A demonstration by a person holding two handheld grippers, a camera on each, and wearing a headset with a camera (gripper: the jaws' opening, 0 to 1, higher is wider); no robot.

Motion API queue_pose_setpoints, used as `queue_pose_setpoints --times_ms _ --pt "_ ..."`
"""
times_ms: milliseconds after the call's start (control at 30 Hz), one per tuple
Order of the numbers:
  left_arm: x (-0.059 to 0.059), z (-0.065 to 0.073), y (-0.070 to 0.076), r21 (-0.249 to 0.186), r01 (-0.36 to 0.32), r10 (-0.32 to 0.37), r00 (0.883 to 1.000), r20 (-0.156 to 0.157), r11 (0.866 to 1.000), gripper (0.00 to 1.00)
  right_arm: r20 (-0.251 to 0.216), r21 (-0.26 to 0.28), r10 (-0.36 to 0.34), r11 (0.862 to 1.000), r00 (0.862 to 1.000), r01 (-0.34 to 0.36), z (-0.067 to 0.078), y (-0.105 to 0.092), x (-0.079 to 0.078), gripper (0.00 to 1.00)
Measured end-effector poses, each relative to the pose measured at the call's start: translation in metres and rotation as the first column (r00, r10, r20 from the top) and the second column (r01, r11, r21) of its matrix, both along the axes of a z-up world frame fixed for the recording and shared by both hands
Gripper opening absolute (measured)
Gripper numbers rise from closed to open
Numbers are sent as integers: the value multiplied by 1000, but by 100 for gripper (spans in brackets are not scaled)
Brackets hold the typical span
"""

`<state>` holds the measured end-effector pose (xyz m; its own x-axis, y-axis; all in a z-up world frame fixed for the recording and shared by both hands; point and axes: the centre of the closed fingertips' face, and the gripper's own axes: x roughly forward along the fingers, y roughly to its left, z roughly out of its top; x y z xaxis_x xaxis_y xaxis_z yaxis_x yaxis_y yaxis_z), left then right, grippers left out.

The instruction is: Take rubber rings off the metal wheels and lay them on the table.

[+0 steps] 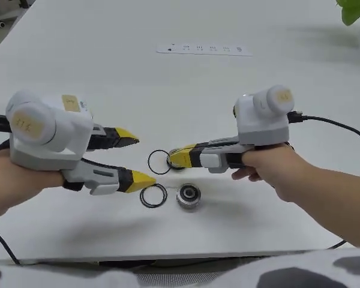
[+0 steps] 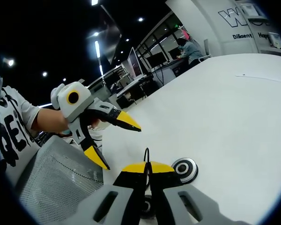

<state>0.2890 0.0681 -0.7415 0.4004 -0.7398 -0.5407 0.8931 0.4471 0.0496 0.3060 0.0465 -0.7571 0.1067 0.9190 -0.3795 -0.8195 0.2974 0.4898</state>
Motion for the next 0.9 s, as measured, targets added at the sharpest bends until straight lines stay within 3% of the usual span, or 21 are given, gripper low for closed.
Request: queue_pose_setpoints --times_ms 900 --pt "-18 -1 15 8 -11 11 1000 4 1000 60 -60 -19 120 992 991 -121 -13 12 -32 0"
